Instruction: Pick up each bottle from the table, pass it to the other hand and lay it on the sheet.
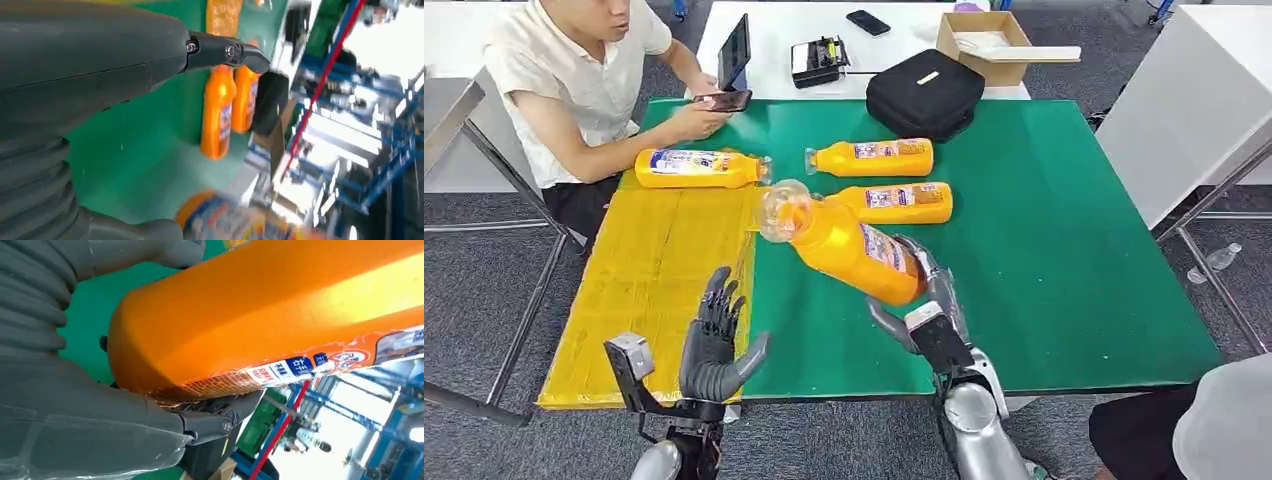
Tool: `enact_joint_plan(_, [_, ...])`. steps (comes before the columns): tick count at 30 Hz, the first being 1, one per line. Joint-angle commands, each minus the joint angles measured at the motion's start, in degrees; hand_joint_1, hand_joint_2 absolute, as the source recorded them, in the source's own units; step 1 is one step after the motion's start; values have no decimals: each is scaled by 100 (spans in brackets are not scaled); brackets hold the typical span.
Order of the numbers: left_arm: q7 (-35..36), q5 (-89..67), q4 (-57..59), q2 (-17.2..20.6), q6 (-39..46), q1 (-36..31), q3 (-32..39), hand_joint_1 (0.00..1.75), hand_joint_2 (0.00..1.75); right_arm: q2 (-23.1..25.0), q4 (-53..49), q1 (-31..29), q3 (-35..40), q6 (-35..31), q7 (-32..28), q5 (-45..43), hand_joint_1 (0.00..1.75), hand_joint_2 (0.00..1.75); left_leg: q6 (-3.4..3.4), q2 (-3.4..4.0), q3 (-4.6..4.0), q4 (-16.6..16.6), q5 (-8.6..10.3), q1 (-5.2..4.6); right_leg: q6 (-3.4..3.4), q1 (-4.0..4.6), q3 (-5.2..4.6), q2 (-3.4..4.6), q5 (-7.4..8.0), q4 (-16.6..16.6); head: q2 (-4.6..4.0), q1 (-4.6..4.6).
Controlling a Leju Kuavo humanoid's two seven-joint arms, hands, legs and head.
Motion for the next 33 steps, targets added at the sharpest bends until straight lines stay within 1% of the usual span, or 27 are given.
enact_joint_plan(1, [66,-35,129,-143,-203,-86,-429,0,175,34,1096,-562,383,-50,17,-6,175,175,2,6,11,1,-4,3,-16,6,13,0,-2,-4,0,2])
enact_joint_plan(2, [64,-49,125,-140,-233,-88,-469,0,175,41,1163,-604,405,-49,20,-6,175,175,3,16,27,2,-12,4,-32,11,29,3,-7,-5,0,0])
enact_joint_plan(3, [64,-61,129,-133,-261,-100,-506,0,175,49,1237,-643,416,-45,22,-7,175,175,3,6,12,0,-4,2,-16,5,14,3,-2,-5,0,0])
enact_joint_plan(4, [63,-63,139,-130,-288,-113,-534,0,175,63,1335,-690,409,-53,34,-21,175,175,4,15,21,0,-8,2,-23,7,21,10,-3,-5,0,2])
enact_joint_plan(8, [25,-91,182,-121,-412,-199,-661,0,175,141,1877,-923,417,-136,113,25,175,175,2,1,5,-1,-1,1,-11,3,8,2,0,-3,0,0])
enact_joint_plan(9, [20,-88,226,-138,-409,-233,-652,0,175,183,1998,-970,466,-145,103,69,175,175,3,7,16,-1,-4,1,-19,5,17,5,-2,-4,0,2])
enact_joint_plan(12, [20,-92,275,-152,-402,-274,-642,0,175,242,2069,-996,547,-182,96,133,175,175,3,10,15,0,-5,2,-19,6,15,8,-1,-3,0,0])
enact_joint_plan(16, [16,-59,434,-214,-360,-398,-599,0,175,302,2298,-1064,840,-289,108,398,175,175,2,3,9,0,-2,3,-15,6,10,1,-1,-4,0,0])
enact_joint_plan(17, [1,-46,499,-241,-304,-460,-555,0,175,326,2334,-1059,967,-362,96,522,175,175,3,15,29,1,-10,5,-34,12,29,5,-7,-5,0,0])
enact_joint_plan(18, [-26,-47,536,-241,-232,-509,-528,0,175,354,2351,-1049,1050,-385,85,569,175,175,3,4,14,0,-4,3,-19,7,16,0,-4,-3,0,0])
enact_joint_plan(19, [-73,-67,560,-241,-153,-556,-525,0,175,372,2343,-1029,1132,-398,75,600,175,175,3,8,22,2,-7,4,-26,8,23,2,-6,-4,0,0])
enact_joint_plan(22, [-145,-90,576,-241,-79,-620,-516,0,175,370,2282,-993,1322,-469,73,739,175,175,2,-1,3,2,0,4,-13,6,5,-2,-1,-2,0,2])
enact_joint_plan(23, [-165,-93,576,-241,-43,-638,-507,0,175,377,2259,-974,1407,-488,77,791,175,175,2,3,13,3,-5,5,-23,9,16,-2,-5,-2,0,0])
enact_joint_plan(26, [-181,-78,595,-241,23,-686,-491,0,175,357,2080,-884,1689,-466,75,805,175,175,2,-4,9,2,-2,3,-19,6,12,-9,-6,-1,0,2])
enact_joint_plan(30, [-183,-74,597,-241,29,-689,-492,0,175,353,2056,-873,1713,-472,74,794,175,175,2,-7,5,0,0,3,-14,5,6,-9,-4,-2,0,2])
enact_joint_plan(33, [-213,-16,597,-241,81,-698,-480,0,175,321,1900,-821,1812,-460,20,713,175,175,4,-4,15,2,-5,3,-23,7,18,-11,-9,-3,0,2])
